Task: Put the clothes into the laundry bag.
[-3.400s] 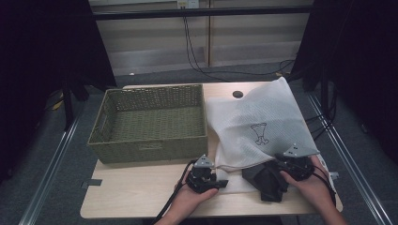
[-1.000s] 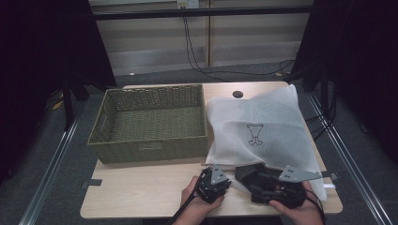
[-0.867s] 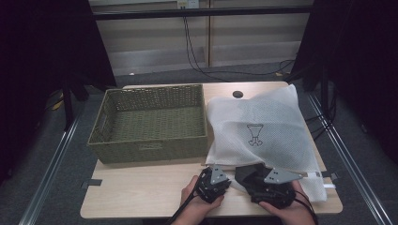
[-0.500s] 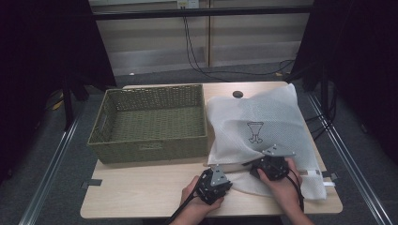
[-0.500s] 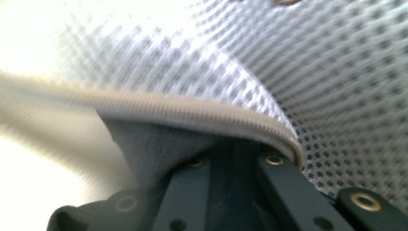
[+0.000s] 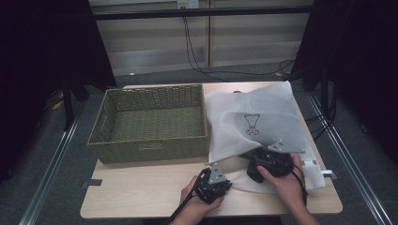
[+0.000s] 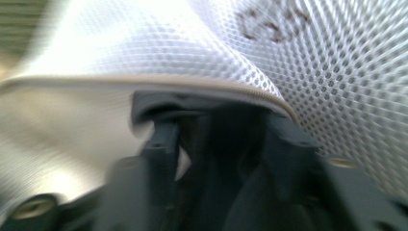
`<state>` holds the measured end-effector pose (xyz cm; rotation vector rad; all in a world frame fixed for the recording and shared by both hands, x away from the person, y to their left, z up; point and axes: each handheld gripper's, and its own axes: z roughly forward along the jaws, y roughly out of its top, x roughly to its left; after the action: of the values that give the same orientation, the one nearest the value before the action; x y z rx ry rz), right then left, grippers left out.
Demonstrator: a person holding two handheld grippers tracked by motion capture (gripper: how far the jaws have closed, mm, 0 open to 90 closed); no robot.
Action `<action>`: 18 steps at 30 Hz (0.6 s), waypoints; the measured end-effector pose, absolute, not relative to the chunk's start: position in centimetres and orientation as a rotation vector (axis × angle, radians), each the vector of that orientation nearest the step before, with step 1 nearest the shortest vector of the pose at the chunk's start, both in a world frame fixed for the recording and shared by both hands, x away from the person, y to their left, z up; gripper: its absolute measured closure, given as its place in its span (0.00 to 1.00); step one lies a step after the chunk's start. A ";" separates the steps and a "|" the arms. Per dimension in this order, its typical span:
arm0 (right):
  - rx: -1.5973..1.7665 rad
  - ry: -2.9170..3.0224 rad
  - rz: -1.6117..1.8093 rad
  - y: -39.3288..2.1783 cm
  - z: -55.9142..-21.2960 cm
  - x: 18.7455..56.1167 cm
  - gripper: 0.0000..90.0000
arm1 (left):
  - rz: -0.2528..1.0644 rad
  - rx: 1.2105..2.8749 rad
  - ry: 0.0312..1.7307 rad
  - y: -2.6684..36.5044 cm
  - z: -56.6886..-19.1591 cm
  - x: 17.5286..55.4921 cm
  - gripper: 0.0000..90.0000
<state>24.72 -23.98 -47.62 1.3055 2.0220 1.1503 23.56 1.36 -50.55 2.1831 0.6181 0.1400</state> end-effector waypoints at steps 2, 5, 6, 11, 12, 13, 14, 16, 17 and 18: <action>1.306 2.003 1.149 -24.5 -46.8 22.7 0.40 | 0.131 2.193 0.623 1.4 -50.4 23.7 0.92; 1.376 2.058 1.068 -25.1 -47.5 21.4 0.26 | 0.105 2.178 0.639 1.5 -50.1 23.5 0.79; 1.409 2.079 1.052 -25.3 -48.1 21.6 0.26 | 0.113 2.165 0.636 1.5 -49.9 23.4 0.75; 1.467 2.135 1.026 -24.4 -50.1 22.4 0.67 | 0.099 2.116 0.572 -0.1 -48.9 22.4 0.60; 1.482 2.121 1.026 -24.1 -50.0 22.4 0.78 | 0.085 2.131 0.564 -0.7 -48.9 22.3 0.58; 1.472 2.124 1.024 -23.8 -50.0 22.4 0.86 | 0.058 2.139 0.562 -1.2 -49.2 22.3 0.55; 1.460 2.126 1.004 -23.4 -49.9 22.4 0.92 | 0.042 2.158 0.560 -1.5 -49.4 22.4 0.53; 1.459 2.133 1.006 -22.9 -49.9 22.3 0.96 | 0.041 2.200 0.559 -2.3 -50.1 22.4 0.52; 1.461 2.139 1.015 -22.7 -49.9 22.4 0.97 | 0.058 2.211 0.556 -2.3 -50.3 22.4 0.53; 1.468 2.138 1.023 -22.6 -49.9 22.4 0.97 | 0.070 2.211 0.562 -2.2 -50.3 22.4 0.55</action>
<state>22.41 -22.58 -49.89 1.4682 2.1384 1.0232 22.40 -2.18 -50.28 2.2110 0.5622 0.0700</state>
